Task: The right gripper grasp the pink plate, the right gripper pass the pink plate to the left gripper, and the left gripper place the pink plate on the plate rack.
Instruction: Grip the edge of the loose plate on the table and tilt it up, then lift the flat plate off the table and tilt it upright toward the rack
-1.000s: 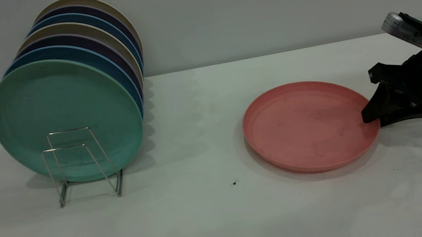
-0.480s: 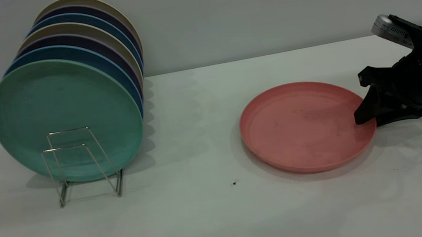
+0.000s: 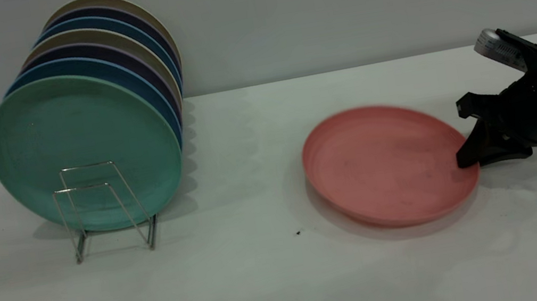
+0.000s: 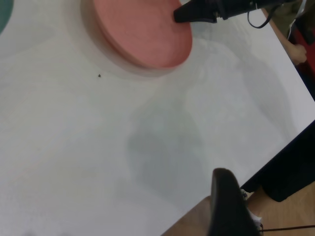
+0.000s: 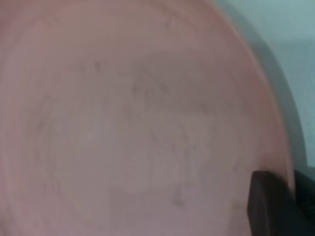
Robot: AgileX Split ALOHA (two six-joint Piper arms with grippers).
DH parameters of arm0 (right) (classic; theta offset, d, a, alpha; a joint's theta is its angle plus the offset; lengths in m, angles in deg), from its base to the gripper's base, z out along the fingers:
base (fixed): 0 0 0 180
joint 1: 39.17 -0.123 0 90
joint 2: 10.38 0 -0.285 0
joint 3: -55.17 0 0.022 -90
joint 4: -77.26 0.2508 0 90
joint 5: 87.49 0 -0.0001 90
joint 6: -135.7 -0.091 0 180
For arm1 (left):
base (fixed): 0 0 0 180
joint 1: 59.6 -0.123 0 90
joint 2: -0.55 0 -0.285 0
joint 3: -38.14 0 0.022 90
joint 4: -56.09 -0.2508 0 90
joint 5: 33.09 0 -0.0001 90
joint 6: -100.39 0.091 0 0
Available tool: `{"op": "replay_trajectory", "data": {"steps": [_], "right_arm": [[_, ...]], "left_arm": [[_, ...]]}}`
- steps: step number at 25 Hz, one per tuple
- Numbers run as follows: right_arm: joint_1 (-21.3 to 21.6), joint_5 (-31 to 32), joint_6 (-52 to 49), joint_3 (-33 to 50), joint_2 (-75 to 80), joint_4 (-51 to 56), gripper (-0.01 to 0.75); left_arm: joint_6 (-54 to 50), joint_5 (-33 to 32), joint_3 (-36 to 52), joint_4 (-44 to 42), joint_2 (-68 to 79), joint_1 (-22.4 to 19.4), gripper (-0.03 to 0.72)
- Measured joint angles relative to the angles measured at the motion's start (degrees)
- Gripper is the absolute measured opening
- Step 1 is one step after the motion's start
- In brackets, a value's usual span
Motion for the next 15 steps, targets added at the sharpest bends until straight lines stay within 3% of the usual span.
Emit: {"op": "replay_trajectory", "data": {"steps": [5,15], "right_arm": [[0.5,3.5,0.0,0.0,-0.3,-0.6,0.010],[5.4,19.1,-1.5,0.0,-1.8,-4.6,0.011]], "left_arm": [[-0.1,-0.1,0.0,0.8,0.0,0.0,0.446],[-0.2,1.0,0.0,4.2,1.2,0.0,0.446]]}}
